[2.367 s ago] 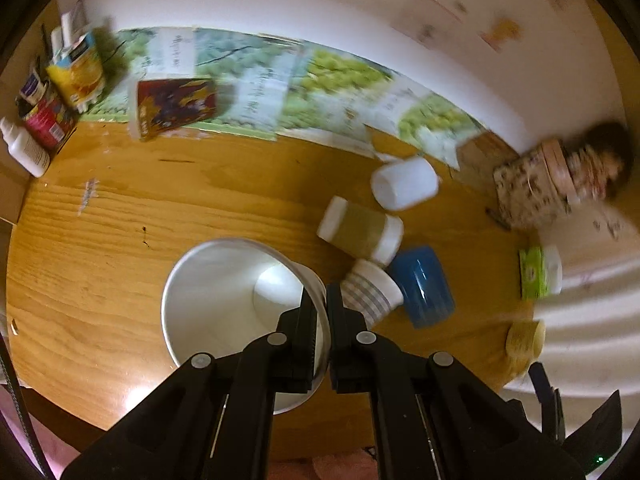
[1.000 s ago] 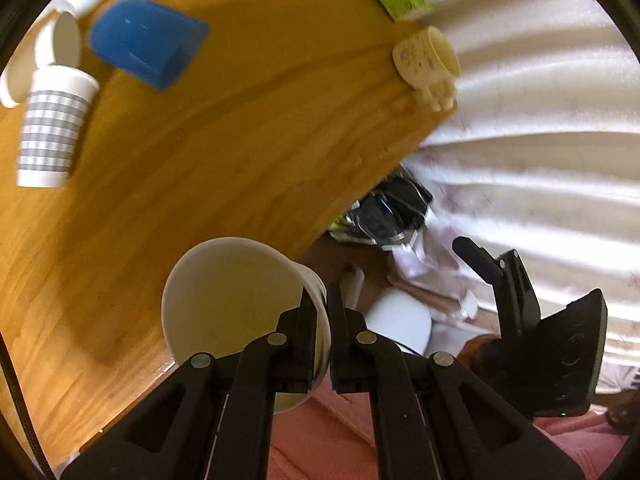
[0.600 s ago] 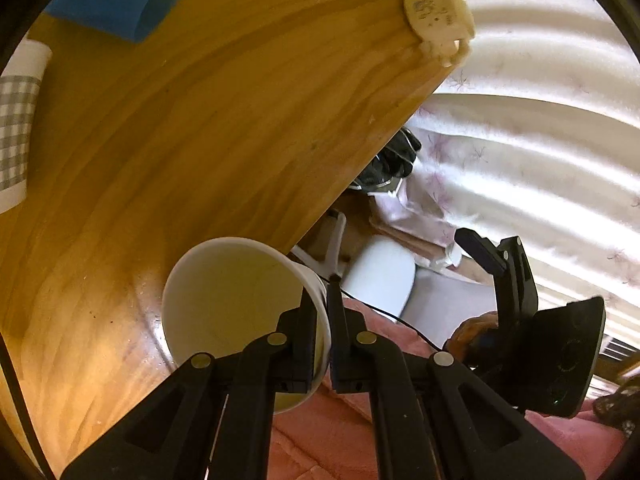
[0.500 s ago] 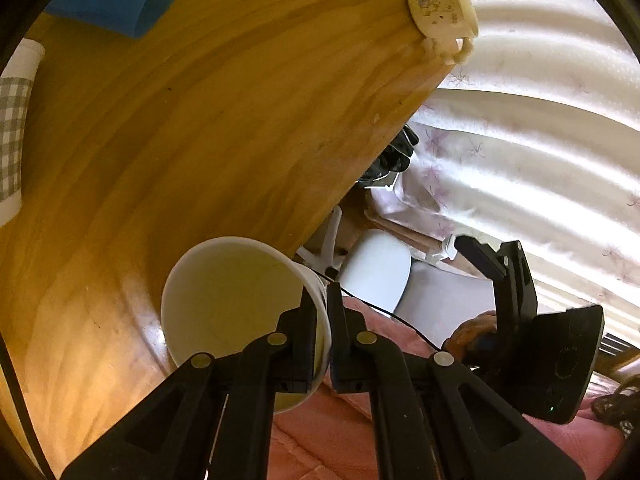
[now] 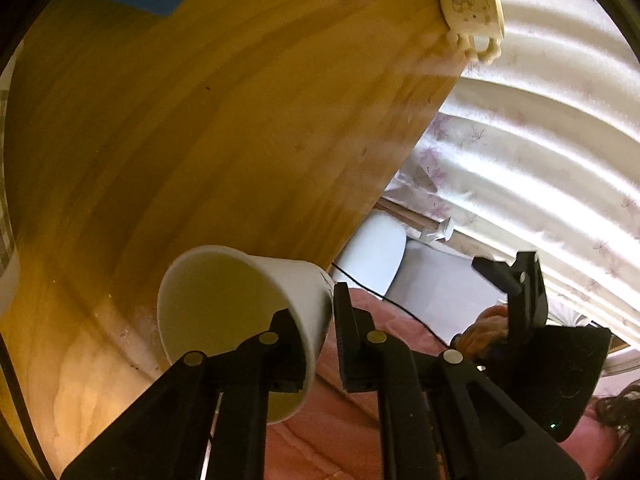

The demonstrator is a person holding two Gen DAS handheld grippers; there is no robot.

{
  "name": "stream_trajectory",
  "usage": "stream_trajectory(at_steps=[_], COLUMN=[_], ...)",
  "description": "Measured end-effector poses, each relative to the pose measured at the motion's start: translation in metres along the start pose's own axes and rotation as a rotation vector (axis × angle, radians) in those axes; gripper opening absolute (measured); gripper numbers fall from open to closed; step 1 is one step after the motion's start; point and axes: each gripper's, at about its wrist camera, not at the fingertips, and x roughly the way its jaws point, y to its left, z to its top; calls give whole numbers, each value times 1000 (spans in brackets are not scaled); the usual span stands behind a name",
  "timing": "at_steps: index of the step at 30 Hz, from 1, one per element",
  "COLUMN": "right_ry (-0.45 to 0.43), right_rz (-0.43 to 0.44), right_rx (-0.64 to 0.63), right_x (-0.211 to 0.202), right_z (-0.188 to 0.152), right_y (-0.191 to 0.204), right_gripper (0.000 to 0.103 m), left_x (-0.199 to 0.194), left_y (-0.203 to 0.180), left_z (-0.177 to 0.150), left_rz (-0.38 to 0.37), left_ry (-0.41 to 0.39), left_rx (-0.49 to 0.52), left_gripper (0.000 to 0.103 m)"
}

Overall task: Flip cup upright
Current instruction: 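Lift the held cup with the left gripper and turn it rim-down, then set the cup rim-down on the desk and open the left gripper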

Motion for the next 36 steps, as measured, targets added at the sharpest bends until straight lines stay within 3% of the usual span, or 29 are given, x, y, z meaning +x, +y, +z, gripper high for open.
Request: stream_trajectory(at_steps=[7, 16, 25, 36], right_ry=[20, 30, 30, 48], right_rz=[16, 35, 42, 39], right_rx=[-7, -19, -26, -34], right_x=[9, 15, 18, 24], right_z=[6, 12, 15, 15], right_y=[3, 8, 14, 25], right_gripper=[92, 92, 92, 92], left_x=[-10, -22, -31, -47], left_y=[7, 9, 17, 46], left_z=[4, -1, -6, -22], left_rz=[11, 29, 74, 36], left_ry=[-9, -4, -9, -48], left_rx=[2, 0, -16, -72], left_gripper=[39, 60, 67, 76])
